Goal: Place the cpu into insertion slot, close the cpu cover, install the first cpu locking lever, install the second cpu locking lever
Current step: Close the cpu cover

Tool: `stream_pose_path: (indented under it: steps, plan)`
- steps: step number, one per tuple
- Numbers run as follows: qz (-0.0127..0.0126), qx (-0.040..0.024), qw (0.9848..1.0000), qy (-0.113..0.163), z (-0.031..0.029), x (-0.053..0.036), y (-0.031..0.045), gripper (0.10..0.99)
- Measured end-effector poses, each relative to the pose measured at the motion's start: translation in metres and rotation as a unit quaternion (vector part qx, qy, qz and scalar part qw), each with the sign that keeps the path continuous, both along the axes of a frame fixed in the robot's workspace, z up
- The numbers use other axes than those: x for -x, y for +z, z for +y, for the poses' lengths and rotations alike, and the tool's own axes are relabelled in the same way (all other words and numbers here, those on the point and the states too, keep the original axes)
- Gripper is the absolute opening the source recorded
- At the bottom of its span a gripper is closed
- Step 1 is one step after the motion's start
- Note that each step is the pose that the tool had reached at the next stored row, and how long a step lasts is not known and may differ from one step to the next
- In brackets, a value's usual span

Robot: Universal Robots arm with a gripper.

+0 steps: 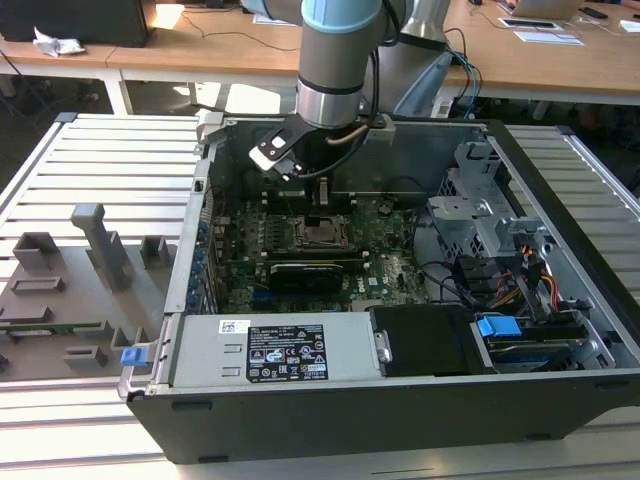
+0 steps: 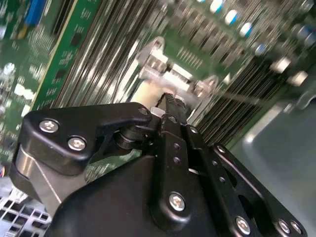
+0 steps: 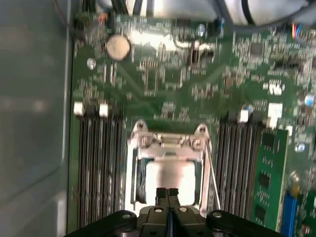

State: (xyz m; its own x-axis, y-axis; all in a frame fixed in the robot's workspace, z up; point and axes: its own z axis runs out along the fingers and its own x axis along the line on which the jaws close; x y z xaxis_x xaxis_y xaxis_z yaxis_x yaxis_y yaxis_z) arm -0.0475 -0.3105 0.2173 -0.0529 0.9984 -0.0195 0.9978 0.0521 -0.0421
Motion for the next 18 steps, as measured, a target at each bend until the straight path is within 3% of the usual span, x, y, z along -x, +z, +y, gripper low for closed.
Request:
stream_pose_path:
  steps: [4, 18]
  plan:
    - [0.0, 0.0, 1.0, 0.0, 0.0, 0.0129, -0.0046, 0.106]
    - [0.0, 0.0001, 0.9999, 0.014, 0.0001, 0.0112, -0.0119, 0.106]
